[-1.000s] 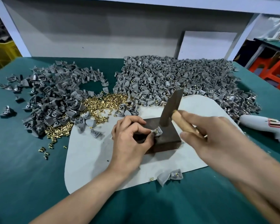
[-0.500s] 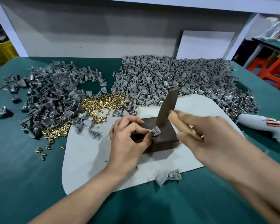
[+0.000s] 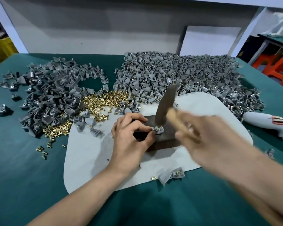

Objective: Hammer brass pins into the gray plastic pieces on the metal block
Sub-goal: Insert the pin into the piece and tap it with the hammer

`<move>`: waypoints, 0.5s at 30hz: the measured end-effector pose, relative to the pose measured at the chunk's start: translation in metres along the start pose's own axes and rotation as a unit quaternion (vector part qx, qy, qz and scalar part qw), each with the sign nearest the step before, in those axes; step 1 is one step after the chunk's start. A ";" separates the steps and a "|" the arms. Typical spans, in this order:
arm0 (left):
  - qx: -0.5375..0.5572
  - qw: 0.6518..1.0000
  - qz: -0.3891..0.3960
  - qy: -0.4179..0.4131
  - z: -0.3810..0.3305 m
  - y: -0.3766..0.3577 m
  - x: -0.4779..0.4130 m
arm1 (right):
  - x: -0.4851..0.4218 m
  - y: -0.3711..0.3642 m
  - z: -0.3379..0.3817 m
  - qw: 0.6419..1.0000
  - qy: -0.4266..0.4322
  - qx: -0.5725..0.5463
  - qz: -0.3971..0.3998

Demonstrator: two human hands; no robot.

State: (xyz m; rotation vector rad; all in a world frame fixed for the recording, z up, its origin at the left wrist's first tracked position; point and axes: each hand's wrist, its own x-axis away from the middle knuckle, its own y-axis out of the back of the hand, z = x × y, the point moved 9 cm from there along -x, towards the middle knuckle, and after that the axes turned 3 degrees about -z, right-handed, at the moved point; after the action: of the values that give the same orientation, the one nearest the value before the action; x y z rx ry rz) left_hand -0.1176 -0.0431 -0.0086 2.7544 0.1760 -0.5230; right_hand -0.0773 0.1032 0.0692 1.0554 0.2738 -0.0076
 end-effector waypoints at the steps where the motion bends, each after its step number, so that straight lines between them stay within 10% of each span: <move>1: 0.000 1.000 0.000 0.000 0.000 0.000 0.000 | 0.001 -0.004 -0.002 1.000 -0.008 0.005 0.019; 9: -0.042 0.999 0.015 0.005 -0.003 -0.001 -0.003 | -0.003 0.000 -0.017 0.993 -0.032 -0.116 0.017; 15: 0.142 0.984 0.054 0.088 -0.036 0.016 -0.016 | -0.008 -0.027 -0.075 0.792 -0.187 -0.581 0.033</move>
State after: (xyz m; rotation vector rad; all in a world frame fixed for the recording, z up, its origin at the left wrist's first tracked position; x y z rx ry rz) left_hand -0.1171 -0.0463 0.0336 3.0675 -0.0088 -0.2948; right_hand -0.1048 0.1535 0.0132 -0.1913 -0.1436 0.0148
